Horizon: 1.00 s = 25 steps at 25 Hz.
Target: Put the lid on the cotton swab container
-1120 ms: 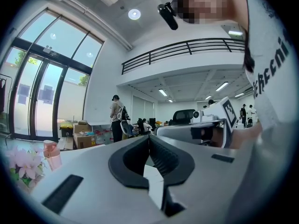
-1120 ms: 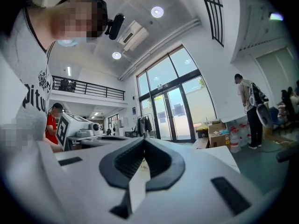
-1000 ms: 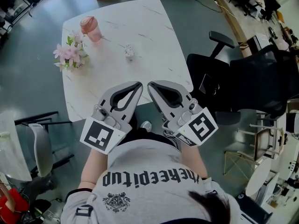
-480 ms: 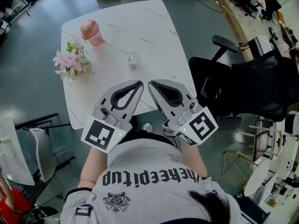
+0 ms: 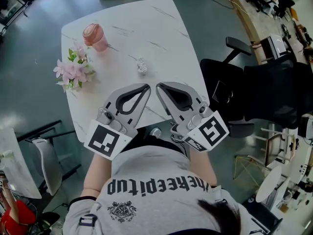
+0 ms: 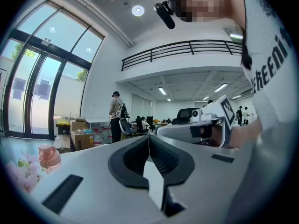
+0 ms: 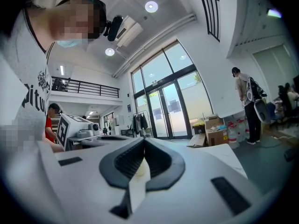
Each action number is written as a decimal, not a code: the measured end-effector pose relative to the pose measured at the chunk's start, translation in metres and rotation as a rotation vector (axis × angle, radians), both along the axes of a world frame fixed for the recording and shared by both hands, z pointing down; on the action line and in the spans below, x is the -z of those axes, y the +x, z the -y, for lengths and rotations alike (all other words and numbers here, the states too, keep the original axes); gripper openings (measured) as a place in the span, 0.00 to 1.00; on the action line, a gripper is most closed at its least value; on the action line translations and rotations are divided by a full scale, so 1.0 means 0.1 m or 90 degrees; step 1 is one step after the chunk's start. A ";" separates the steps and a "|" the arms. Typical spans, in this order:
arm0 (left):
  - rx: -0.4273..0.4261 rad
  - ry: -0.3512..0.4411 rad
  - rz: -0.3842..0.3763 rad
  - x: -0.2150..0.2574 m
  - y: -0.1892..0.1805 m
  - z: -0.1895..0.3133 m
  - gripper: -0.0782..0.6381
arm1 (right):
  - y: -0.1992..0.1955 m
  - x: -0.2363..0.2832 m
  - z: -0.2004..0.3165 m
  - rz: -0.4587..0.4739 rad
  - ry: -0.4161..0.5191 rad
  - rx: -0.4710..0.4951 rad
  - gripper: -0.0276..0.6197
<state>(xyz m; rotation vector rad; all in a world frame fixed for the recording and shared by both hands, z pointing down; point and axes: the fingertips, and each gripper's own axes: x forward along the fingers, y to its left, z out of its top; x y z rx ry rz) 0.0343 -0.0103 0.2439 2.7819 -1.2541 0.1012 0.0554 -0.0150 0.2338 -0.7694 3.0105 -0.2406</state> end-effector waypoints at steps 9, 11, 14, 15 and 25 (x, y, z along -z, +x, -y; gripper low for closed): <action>-0.027 -0.019 0.006 -0.16 -0.18 0.25 0.13 | -0.13 -0.14 0.22 -0.008 -0.022 -0.031 0.06; -0.036 -0.020 0.016 -0.21 -0.20 0.30 0.13 | -0.14 -0.16 0.26 -0.013 -0.027 -0.038 0.06; -0.046 -0.022 0.027 -0.28 -0.23 0.38 0.13 | -0.17 -0.20 0.32 -0.020 -0.032 -0.046 0.06; -0.049 -0.024 0.026 -0.30 -0.24 0.41 0.13 | -0.18 -0.21 0.34 -0.023 -0.033 -0.049 0.06; -0.107 -0.005 0.067 -0.58 -0.28 0.66 0.13 | -0.16 -0.42 0.51 -0.016 -0.072 -0.096 0.06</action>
